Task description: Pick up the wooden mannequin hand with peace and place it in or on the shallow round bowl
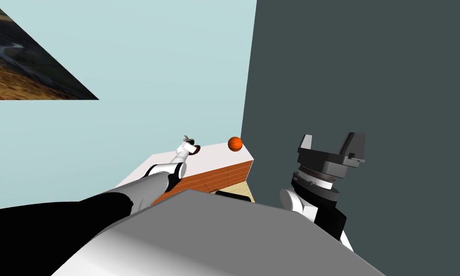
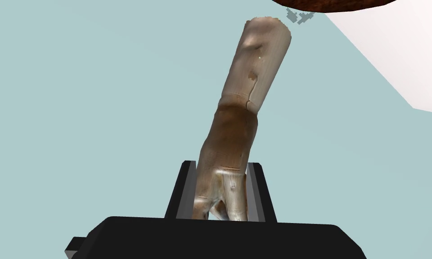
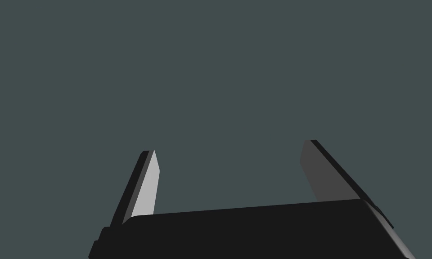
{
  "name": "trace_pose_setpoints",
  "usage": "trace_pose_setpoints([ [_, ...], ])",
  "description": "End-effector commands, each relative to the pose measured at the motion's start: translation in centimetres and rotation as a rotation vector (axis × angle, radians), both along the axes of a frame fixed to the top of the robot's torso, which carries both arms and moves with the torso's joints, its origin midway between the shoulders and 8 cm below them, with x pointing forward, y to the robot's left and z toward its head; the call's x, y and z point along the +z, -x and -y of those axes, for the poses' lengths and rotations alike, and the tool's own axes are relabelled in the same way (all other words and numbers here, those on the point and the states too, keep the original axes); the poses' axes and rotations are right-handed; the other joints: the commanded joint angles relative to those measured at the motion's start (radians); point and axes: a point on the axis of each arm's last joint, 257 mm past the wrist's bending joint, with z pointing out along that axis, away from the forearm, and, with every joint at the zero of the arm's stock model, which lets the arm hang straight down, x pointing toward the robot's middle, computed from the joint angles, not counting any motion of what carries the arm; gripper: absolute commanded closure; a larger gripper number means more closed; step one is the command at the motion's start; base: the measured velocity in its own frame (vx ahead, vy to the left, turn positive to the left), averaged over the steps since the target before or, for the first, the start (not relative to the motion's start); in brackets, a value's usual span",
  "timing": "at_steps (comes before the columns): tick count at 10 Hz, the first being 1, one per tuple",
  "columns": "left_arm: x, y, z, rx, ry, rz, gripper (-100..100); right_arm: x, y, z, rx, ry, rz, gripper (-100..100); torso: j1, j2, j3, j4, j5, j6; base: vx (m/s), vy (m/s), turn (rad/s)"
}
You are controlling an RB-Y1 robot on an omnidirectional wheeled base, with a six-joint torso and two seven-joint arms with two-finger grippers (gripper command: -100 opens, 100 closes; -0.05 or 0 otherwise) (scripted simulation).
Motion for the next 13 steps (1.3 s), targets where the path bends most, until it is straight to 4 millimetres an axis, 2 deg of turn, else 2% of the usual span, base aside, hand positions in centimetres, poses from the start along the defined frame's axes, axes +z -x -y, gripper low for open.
trace_pose_setpoints([
  [1,0.3,0.4,-0.5,0.015,0.004,-0.001,100,0.0,0.0,0.0,0.0,0.0,0.0,0,0.0,0.0,0.0,0.0,0.0,0.0,0.046,0.04,-0.03],
  [3,1.4,1.7,-3.0,0.079,0.019,0.003,100,0.0,0.0,0.0,0.0,0.0,0.0,0,-0.002,0.002,0.001,0.001,-0.001,-0.001,0.059,0.041,-0.12],
  [4,1.2,1.2,-2.4,0.059,0.013,0.0,100,0.0,0.0,0.0,0.0,0.0,0.0,0,-0.002,0.001,0.001,0.001,-0.001,0.0,0.03,0.027,-0.032],
  [5,1.3,1.2,-2.5,0.064,0.014,0.001,-100,0.0,0.0,0.0,0.0,0.0,0.0,0,-0.003,0.003,0.001,0.0,-0.001,-0.001,0.005,0.005,0.004],
  [9,1.3,1.2,-2.5,0.063,0.014,0.001,-100,0.0,0.0,0.0,0.0,0.0,0.0,0,-0.005,0.005,0.003,0.001,-0.001,-0.001,0.0,0.0,0.0],
  [10,1.3,1.2,-2.5,0.063,0.014,0.001,0,0.0,0.0,0.0,0.0,0.0,0.0,0,-0.005,0.005,0.003,0.001,-0.001,-0.001,0.0,0.0,0.0],
  [11,3.1,0.5,-2.6,0.079,0.01,0.002,-100,0.0,0.0,0.0,0.0,0.0,0.0,0,-0.005,0.005,0.003,0.001,-0.001,-0.001,-0.059,0.026,-0.098],
  [13,4.3,0.0,-2.7,0.09,0.008,0.002,-100,0.0,0.0,0.0,0.0,0.0,0.0,0,-0.002,0.01,0.006,0.002,-0.001,-0.001,-0.088,0.043,-0.082],
])
